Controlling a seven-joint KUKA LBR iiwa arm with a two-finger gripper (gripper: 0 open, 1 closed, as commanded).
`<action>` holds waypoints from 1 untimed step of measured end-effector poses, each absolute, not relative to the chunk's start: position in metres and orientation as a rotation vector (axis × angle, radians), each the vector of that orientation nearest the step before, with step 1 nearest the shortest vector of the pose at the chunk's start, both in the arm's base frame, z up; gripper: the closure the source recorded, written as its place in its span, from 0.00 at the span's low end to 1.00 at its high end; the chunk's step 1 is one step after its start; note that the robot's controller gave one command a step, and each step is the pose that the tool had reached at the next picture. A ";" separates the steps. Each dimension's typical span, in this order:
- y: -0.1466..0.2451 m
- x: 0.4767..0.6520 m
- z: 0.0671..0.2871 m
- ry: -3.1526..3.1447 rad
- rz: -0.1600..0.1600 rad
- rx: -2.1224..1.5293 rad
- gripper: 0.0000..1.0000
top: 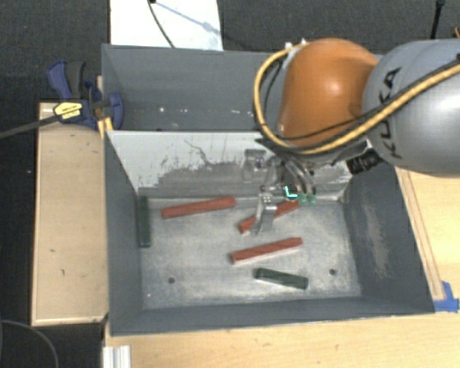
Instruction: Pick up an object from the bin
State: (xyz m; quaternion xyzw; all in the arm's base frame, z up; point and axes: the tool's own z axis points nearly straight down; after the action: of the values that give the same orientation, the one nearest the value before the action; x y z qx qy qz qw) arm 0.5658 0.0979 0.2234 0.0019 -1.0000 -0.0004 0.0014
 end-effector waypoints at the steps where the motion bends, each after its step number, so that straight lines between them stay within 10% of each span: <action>1: 0.067 0.564 0.072 -3.135 0.000 0.098 0.00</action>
Offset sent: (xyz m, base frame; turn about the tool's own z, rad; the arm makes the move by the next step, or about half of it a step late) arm -0.0005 -0.0299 -0.1473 -0.0614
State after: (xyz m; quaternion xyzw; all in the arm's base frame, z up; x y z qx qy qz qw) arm 0.5639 0.0672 0.0725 0.0314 -0.9995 0.0001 0.0028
